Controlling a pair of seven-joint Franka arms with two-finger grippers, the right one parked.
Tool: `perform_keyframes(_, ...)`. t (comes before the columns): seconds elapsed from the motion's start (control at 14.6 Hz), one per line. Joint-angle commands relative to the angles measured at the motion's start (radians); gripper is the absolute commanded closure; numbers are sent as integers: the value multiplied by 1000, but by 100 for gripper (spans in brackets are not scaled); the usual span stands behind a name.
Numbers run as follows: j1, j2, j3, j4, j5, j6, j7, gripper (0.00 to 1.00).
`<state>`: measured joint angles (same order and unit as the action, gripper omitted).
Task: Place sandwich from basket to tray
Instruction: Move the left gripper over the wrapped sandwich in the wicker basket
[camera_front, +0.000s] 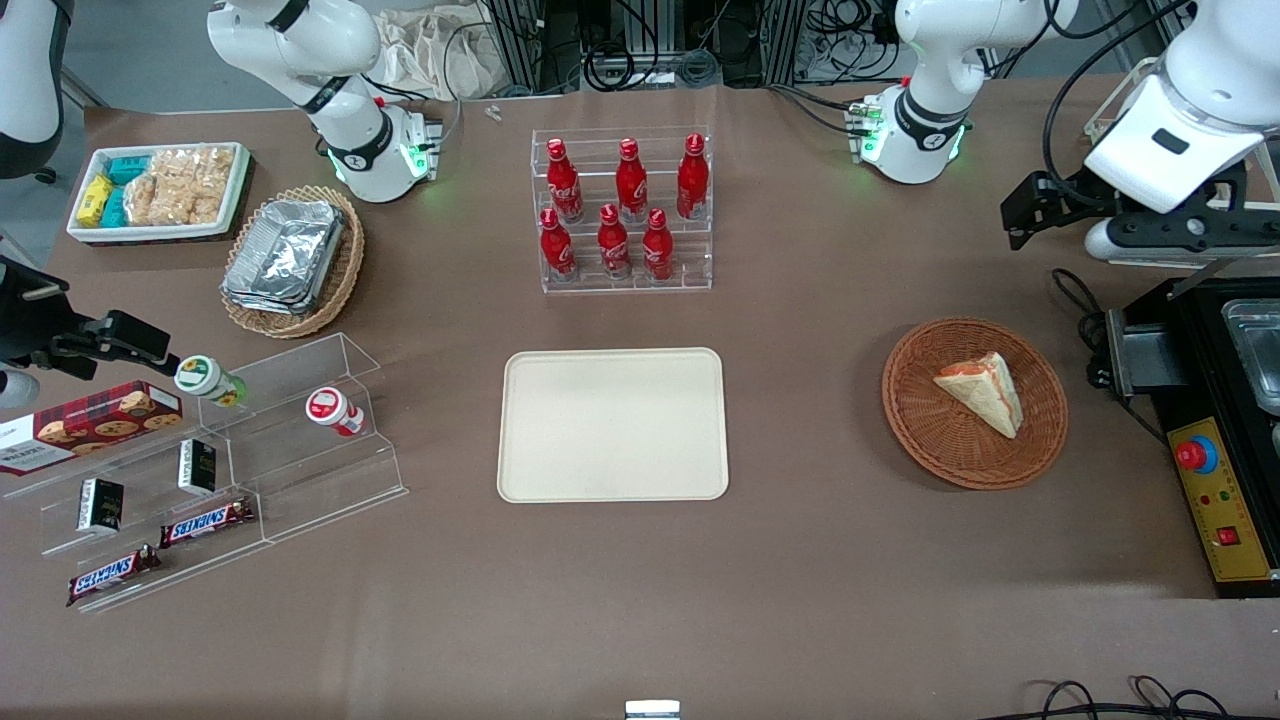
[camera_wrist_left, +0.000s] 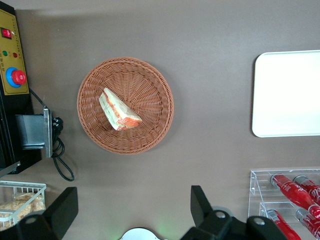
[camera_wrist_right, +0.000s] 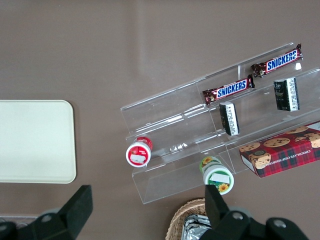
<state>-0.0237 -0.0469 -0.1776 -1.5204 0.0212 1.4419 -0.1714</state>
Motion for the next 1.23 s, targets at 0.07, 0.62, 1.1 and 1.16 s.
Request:
perform_keyframes(0.07, -16, 2, 13, 11, 11, -18, -13, 0)
perform_keyframes(0.62, 126, 44, 15, -191, -1, 61, -17, 0)
perform_keyframes(1.1, 208, 206, 16, -558, -3, 560, -248, 0)
perform_keyframes(1.16, 208, 255, 16, -560, -3, 599, -313, 0)
